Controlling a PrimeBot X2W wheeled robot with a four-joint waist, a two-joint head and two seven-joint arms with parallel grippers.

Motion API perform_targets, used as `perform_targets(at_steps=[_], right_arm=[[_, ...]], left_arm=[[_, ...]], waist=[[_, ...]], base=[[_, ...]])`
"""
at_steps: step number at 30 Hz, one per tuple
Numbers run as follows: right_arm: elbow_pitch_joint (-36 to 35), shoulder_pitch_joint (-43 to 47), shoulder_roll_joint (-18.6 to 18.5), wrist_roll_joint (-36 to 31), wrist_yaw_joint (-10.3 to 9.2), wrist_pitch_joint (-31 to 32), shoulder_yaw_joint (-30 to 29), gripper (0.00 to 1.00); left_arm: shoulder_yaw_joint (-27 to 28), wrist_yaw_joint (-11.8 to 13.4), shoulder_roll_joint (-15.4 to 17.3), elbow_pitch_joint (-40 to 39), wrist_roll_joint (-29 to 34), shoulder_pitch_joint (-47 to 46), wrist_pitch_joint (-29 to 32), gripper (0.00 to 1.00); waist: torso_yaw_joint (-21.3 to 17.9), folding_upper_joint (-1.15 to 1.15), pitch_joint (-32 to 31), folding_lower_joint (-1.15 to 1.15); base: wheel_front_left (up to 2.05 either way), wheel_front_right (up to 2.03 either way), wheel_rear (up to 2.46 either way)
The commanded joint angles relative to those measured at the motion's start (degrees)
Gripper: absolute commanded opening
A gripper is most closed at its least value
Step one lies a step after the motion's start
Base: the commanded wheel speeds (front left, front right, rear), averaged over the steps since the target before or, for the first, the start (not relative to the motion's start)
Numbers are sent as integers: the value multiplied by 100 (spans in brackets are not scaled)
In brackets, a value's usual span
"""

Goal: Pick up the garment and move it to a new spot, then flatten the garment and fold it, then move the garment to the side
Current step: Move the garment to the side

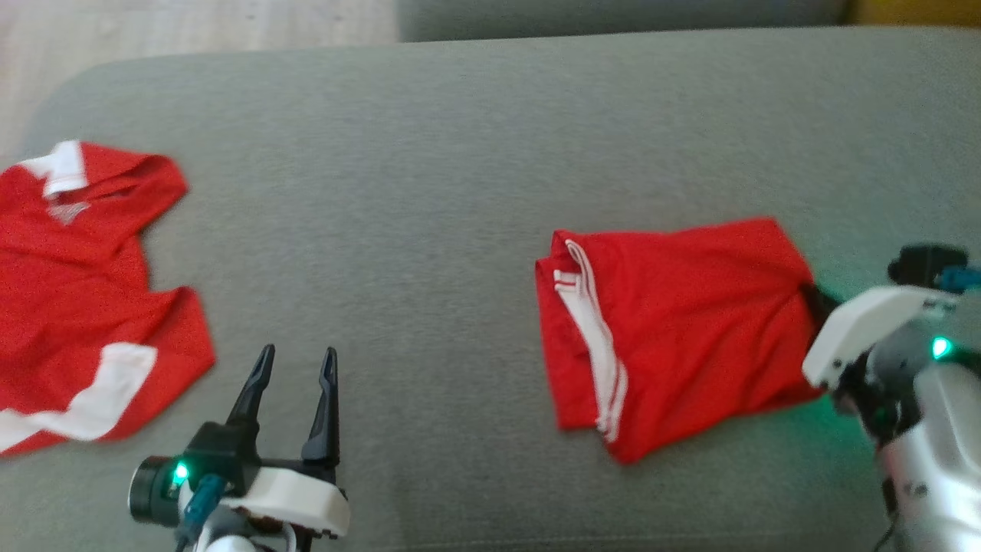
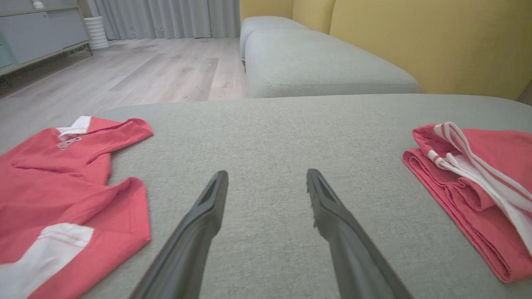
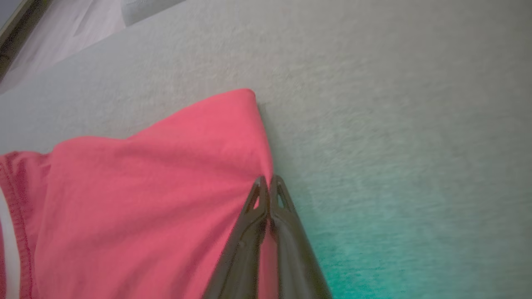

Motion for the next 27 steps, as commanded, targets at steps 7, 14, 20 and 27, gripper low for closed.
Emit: perform_targets(at_steps=[7,14,20,27], right_arm=[[195,-1052,-571,-649,39,-620,-365,0],[789,-2077,-1142,-1636,39,-1291,-1215,0],[1310,-2817,-1626,-2829,39,-1744,-2536,0],[1351,-3314,-1697,-4429,39,-1875,-4040,42]], left_arm=[[229,52,-28,-435,25,-327,-70,100],[137,-35,-23,-675,193,-531,-70,100],[94,5,-13,-867,307,-645,-70,100],[184,114,6,-1033,295,-608,-70,100]], waist=[[-641,0,527,0],[-681,0,1209,0],[-380,0,1601,0],[-185,0,1852,0]], base=[[0,0,0],[0,0,0],[0,0,0],[0,0,0]])
